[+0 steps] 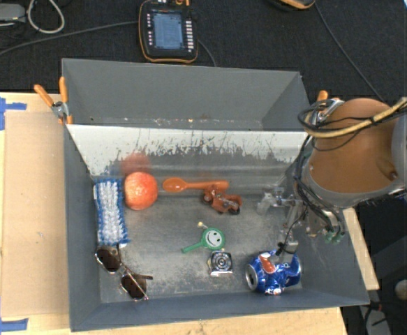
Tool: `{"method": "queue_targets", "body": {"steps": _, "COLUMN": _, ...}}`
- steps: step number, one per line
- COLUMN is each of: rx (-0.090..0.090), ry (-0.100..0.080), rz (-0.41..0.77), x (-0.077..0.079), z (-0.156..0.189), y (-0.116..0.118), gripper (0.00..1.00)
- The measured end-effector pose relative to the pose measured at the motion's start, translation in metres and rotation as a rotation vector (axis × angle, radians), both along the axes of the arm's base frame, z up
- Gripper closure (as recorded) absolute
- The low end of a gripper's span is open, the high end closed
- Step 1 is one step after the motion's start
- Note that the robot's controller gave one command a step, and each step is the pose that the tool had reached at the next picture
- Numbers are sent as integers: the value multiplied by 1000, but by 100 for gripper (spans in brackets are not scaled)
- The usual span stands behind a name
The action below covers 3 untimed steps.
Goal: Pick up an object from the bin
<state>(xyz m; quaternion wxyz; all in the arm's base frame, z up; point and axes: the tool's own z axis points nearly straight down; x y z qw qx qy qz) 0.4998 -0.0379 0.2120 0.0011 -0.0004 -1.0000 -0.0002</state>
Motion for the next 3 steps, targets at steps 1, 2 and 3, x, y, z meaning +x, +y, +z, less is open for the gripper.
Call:
{"method": "queue_targets", "body": {"steps": 1, "rx": 0, "ry": -1, "rz": 83, "x": -8, "z": -133, "y": -59, "gripper": 0}}
{"method": "queue_targets", "body": {"steps": 2, "rx": 1, "ry": -6, "rz": 152, "x": -10, "z": -70, "y": -59, "gripper": 0}}
{"method": "queue_targets", "body": {"steps": 3, "rx": 2, "ry": -1, "rz": 90, "x": -8, "z": -151, "y": -61, "gripper": 0}}
